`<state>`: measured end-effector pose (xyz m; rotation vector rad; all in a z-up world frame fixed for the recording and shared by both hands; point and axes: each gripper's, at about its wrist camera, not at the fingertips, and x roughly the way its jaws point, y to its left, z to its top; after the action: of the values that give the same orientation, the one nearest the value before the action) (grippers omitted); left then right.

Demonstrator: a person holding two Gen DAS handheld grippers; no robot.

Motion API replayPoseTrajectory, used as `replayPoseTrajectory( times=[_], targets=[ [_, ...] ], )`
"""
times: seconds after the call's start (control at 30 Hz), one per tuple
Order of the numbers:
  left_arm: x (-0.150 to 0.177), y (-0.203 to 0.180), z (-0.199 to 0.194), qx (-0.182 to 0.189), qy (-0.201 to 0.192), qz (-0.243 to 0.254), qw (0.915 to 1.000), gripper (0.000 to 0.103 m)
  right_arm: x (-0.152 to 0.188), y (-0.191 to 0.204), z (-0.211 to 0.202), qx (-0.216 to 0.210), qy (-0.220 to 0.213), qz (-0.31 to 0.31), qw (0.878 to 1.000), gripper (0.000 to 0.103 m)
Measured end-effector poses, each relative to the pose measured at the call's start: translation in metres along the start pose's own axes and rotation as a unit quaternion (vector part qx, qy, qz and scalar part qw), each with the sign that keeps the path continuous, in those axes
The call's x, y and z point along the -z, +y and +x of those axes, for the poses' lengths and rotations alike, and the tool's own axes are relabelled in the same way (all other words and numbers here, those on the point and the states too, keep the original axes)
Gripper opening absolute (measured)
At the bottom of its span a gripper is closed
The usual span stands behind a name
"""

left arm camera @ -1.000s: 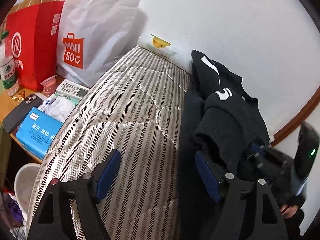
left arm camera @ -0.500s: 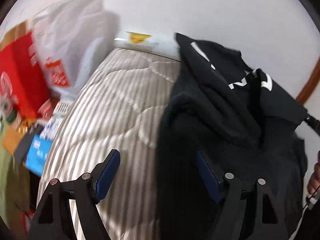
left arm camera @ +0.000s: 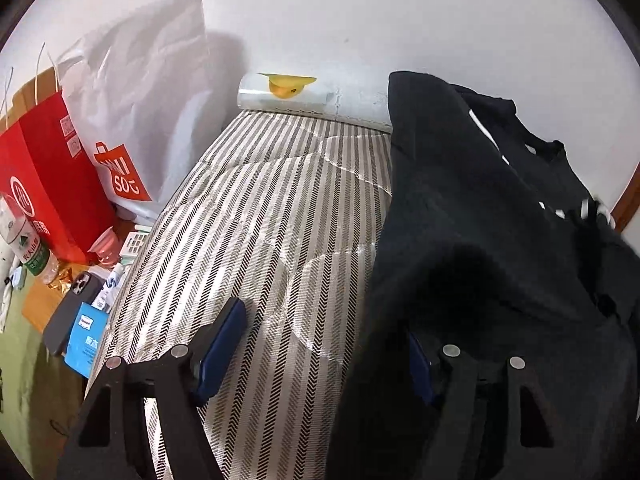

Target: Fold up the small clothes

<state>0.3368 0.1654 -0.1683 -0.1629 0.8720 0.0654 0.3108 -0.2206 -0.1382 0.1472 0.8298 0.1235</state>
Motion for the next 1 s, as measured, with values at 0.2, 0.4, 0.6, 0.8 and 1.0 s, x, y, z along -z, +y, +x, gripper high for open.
replayPoseTrajectory(
  times=[0.2, 0.4, 0.6, 0.8, 1.0],
  targets=[
    [0.0, -0.002, 0.0, 0.001, 0.001, 0.004, 1.0, 0.073, 0.02, -0.009, 0.002, 0.051, 0.03, -0.025, 0.998, 0.016],
    [-0.001, -0.006, 0.002, -0.008, 0.006, 0.016, 0.9998, 0.077, 0.015, 0.021, -0.029, 0.041, -0.016, -0.078, 0.996, 0.054],
    [-0.001, -0.005, 0.002, -0.005, 0.006, 0.016, 0.9998, 0.078, 0.019, 0.069, -0.017, 0.001, -0.006, -0.127, 0.992, 0.066],
    [-0.001, -0.004, 0.002, -0.001, 0.006, 0.014, 0.9999, 0.079, 0.02, 0.076, 0.033, 0.028, 0.041, -0.121, 0.991, 0.066],
    [-0.001, -0.007, 0.003, -0.006, 0.01, 0.025, 0.9996, 0.082, 0.018, 0.075, 0.056, 0.048, 0.051, -0.14, 0.988, 0.064]
  ],
)
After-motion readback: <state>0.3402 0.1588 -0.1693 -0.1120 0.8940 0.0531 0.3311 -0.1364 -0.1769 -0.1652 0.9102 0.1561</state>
